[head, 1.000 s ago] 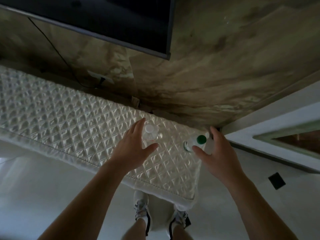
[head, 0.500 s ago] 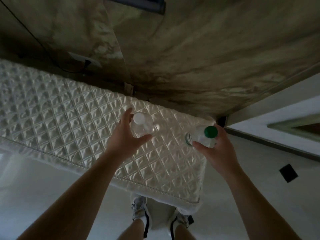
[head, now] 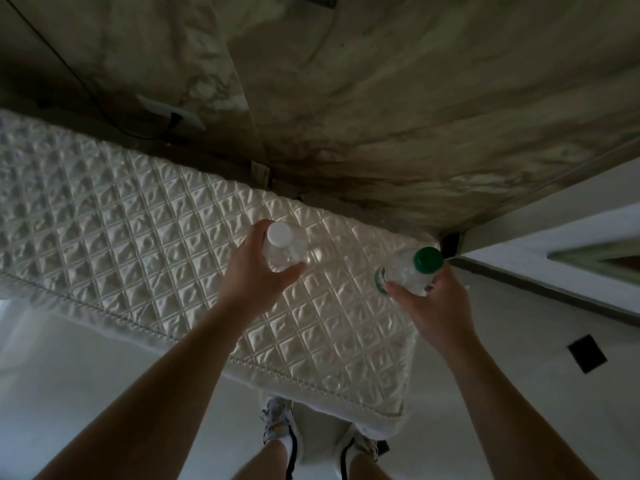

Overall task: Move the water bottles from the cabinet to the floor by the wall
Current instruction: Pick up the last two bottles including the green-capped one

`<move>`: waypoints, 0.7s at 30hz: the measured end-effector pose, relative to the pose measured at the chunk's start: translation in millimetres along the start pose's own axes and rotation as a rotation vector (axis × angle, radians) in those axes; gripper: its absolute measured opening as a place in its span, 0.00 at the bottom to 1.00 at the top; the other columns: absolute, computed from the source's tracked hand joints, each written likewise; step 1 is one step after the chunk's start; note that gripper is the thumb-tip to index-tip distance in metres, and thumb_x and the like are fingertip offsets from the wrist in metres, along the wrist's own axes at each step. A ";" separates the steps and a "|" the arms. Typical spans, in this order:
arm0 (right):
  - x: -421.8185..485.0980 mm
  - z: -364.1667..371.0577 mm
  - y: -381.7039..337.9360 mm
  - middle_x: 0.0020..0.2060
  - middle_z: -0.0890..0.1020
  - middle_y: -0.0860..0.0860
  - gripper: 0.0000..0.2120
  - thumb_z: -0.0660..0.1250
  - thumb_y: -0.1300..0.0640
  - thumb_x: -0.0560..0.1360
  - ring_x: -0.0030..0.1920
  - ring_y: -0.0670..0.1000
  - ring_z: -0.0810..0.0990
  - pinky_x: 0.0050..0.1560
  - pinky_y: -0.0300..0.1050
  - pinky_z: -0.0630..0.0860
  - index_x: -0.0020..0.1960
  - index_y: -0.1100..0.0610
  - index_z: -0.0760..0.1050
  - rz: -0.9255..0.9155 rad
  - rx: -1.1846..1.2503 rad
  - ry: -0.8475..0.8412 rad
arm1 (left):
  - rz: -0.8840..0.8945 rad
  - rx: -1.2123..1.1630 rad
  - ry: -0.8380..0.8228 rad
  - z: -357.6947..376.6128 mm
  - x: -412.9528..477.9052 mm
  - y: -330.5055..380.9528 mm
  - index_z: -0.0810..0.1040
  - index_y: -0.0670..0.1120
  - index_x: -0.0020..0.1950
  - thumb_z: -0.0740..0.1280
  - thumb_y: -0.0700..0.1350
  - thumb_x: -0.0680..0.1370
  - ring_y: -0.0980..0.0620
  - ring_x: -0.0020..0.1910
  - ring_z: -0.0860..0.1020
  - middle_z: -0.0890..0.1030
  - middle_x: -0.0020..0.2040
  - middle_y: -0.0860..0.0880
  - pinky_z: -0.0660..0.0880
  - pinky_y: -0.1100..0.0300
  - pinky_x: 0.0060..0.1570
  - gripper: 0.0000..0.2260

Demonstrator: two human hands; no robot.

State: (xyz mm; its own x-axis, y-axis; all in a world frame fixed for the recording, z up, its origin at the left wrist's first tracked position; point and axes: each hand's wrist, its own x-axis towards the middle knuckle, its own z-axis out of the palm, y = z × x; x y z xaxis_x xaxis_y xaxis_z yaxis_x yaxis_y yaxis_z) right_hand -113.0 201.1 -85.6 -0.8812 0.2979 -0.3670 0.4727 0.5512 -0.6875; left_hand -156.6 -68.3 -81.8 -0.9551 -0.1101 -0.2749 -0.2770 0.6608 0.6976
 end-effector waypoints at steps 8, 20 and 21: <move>-8.1 -8.9 -12.2 0.51 0.81 0.46 0.31 0.78 0.43 0.63 0.52 0.47 0.80 0.54 0.46 0.77 0.61 0.50 0.72 -0.047 -0.042 0.012 | 0.043 -0.015 0.031 -18.7 -9.7 13.8 0.67 0.59 0.61 0.78 0.52 0.66 0.57 0.50 0.76 0.73 0.47 0.67 0.75 0.59 0.44 0.29; -57.3 -59.1 -114.6 0.51 0.79 0.44 0.26 0.78 0.46 0.64 0.51 0.44 0.78 0.50 0.44 0.76 0.58 0.46 0.72 -0.145 0.071 0.018 | 0.147 -0.073 0.032 -102.8 -40.1 72.7 0.66 0.60 0.63 0.78 0.53 0.66 0.55 0.53 0.78 0.77 0.53 0.59 0.78 0.56 0.48 0.31; -63.5 -63.4 -125.7 0.51 0.80 0.45 0.26 0.78 0.45 0.64 0.51 0.44 0.79 0.50 0.44 0.76 0.58 0.47 0.72 -0.146 0.077 0.012 | 0.158 -0.074 0.030 -112.5 -44.2 78.5 0.66 0.59 0.63 0.78 0.53 0.66 0.55 0.52 0.77 0.77 0.53 0.59 0.78 0.56 0.48 0.31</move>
State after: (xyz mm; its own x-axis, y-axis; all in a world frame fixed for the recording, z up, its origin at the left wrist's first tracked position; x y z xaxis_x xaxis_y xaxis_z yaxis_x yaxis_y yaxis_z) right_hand -116.3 162.3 63.8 -0.9404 0.2284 -0.2520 0.3371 0.5286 -0.7791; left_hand -147.9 -95.1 59.6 -0.9898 -0.0321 -0.1387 -0.1289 0.6150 0.7779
